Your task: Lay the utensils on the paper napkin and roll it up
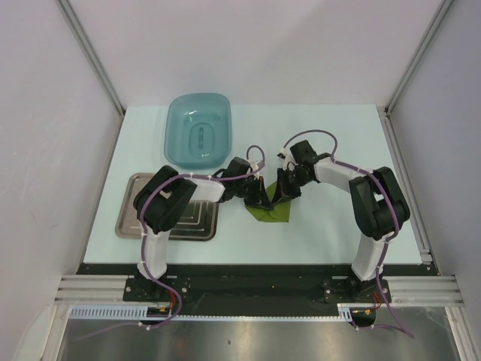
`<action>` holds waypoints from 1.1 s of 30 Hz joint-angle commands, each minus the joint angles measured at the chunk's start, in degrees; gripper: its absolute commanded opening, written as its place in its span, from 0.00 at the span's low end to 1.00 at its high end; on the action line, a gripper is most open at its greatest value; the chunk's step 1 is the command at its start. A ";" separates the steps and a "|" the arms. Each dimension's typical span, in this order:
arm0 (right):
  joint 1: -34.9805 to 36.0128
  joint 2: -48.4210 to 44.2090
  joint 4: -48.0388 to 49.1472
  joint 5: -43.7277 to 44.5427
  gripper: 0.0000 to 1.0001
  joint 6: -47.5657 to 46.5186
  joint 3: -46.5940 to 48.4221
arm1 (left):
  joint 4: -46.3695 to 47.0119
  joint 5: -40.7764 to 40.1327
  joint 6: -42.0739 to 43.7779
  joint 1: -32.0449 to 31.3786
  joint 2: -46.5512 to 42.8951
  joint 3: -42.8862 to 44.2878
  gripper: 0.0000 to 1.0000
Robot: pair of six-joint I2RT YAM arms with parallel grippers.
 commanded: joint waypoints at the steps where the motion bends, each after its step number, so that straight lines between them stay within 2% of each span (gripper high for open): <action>1: -0.35 0.50 1.32 -0.45 0.00 0.68 -0.19 | -4.53 -3.96 2.53 0.10 1.68 -0.52 0.00; 14: -0.35 3.84 1.75 1.31 0.00 -0.20 -1.59 | -4.70 -4.05 2.44 0.10 1.95 -0.35 0.00; 27: 2.90 8.15 3.60 12.73 0.00 -2.31 -3.26 | -5.05 -4.49 2.70 0.45 2.03 -0.44 0.00; 33: 2.21 10.78 4.74 10.90 0.00 -0.47 -4.14 | -4.97 -4.40 2.70 0.54 1.95 -0.79 0.00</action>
